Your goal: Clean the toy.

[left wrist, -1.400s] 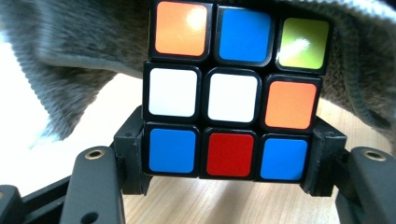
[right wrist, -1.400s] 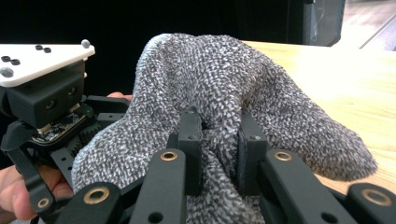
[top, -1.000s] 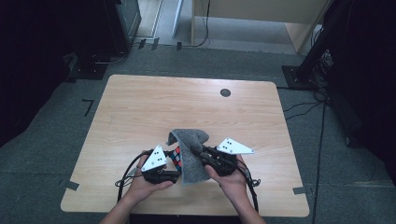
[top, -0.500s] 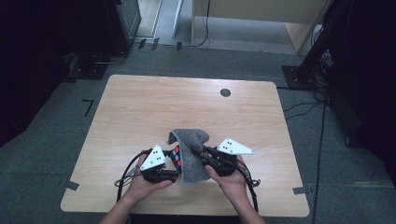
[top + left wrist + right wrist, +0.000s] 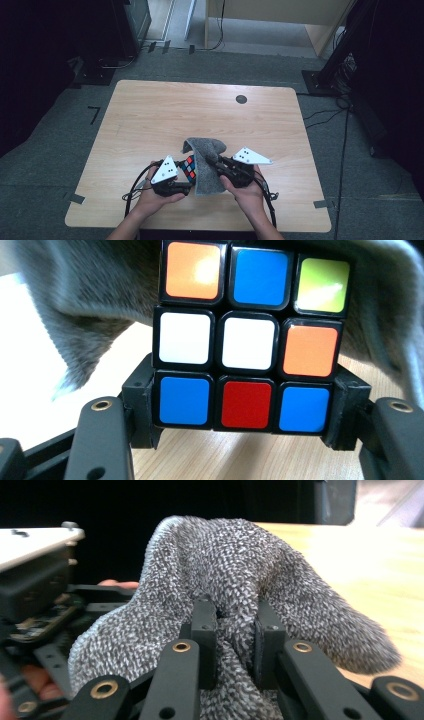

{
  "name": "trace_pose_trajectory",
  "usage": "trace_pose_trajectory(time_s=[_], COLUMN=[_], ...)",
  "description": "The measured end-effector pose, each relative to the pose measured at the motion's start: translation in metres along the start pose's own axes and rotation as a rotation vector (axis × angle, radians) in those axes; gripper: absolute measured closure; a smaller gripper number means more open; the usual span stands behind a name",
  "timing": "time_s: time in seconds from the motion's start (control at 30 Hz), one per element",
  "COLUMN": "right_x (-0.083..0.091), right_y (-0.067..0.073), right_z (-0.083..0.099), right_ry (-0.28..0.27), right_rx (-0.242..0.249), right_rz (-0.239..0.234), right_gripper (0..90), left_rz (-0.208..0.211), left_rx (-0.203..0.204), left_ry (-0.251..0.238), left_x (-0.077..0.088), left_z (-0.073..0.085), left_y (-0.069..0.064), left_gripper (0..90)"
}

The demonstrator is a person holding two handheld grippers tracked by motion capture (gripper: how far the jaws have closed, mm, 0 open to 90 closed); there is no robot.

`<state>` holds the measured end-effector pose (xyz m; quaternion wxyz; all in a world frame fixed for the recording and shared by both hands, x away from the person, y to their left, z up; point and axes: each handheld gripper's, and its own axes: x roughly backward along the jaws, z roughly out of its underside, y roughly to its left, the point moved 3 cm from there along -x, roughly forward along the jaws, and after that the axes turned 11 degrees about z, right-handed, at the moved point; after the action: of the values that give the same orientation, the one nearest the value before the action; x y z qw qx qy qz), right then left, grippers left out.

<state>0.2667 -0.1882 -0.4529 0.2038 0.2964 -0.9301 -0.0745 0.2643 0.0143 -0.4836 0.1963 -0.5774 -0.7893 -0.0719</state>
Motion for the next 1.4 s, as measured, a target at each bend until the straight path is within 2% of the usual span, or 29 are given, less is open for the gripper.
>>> trace_pose_trajectory(time_s=[0.07, 0.17, 0.23, 0.27, 0.37, 0.43, 0.47, 0.57, 0.67, 0.77, 0.83, 0.93, 1.03, 1.13, 1.27, 1.3, 1.4], right_x=[0.002, 0.003, 0.002, 0.001, -0.002, -0.002, -0.001, 0.002, 0.001, -0.001, -0.004, -0.010, -0.017, -0.016, -0.004, -0.003, -0.009], right_y=[0.006, 0.019, 0.023, 0.022, 0.008, -0.006, -0.012, -0.022, -0.021, -0.012, -0.008, -0.007, -0.003, -0.004, -0.009, -0.009, -0.007], right_z=[-0.002, -0.005, -0.005, -0.005, -0.002, 0.000, 0.001, -0.001, -0.001, 0.000, 0.003, 0.010, 0.018, 0.015, 0.003, 0.003, 0.010], right_ry=[-0.018, -0.038, -0.035, -0.031, -0.013, 0.005, 0.010, -0.019, -0.035, -0.049, -0.037, 0.006, 0.060, 0.046, -0.036, -0.041, 0.006], right_rx=[0.009, 0.026, 0.047, 0.041, 0.013, -0.009, -0.029, -0.051, -0.058, -0.056, -0.050, -0.048, -0.019, -0.037, -0.084, -0.084, -0.068], right_rz=[-0.014, -0.074, -0.076, -0.077, -0.031, 0.016, 0.025, 0.018, -0.023, -0.109, -0.133, -0.147, -0.160, -0.155, -0.155, -0.158, -0.163], right_gripper=[77.4, 77.2, 77.1, 77.1, 77.2, 77.4, 77.5, 77.8, 78.2, 78.4, 78.6, 78.8, 78.7, 78.7, 79.0, 79.0, 79.0], left_rz=[0.008, -0.010, -0.012, -0.014, -0.014, -0.009, -0.006, 0.004, 0.014, 0.028, 0.045, 0.060, 0.063, 0.054, 0.061, 0.066, 0.073], left_rx=[0.000, -0.026, -0.024, -0.024, -0.019, 0.006, 0.020, 0.029, 0.042, 0.050, 0.053, 0.057, 0.057, 0.068, 0.072, 0.075, 0.092], left_ry=[-0.007, 0.012, 0.017, 0.017, -0.001, -0.037, -0.072, -0.160, -0.195, -0.199, -0.210, -0.219, -0.223, -0.214, -0.194, -0.198, -0.204], left_x=[-0.001, -0.004, -0.004, -0.003, 0.002, 0.007, 0.011, 0.023, 0.028, 0.027, 0.027, 0.027, 0.027, 0.027, 0.025, 0.025, 0.025], left_z=[0.000, 0.001, 0.002, 0.002, 0.000, -0.001, -0.002, -0.007, -0.008, -0.007, -0.007, -0.008, -0.008, -0.007, -0.006, -0.007, -0.007], left_y=[-0.002, -0.004, -0.003, -0.003, 0.001, 0.004, 0.006, 0.010, 0.012, 0.012, 0.011, 0.011, 0.011, 0.013, 0.012, 0.011, 0.012], left_gripper=[34.2, 34.3, 34.2, 34.2, 34.2, 34.3, 34.2, 34.3, 34.3, 34.2, 34.3, 34.3, 34.3, 34.3, 34.3, 34.3, 34.3])
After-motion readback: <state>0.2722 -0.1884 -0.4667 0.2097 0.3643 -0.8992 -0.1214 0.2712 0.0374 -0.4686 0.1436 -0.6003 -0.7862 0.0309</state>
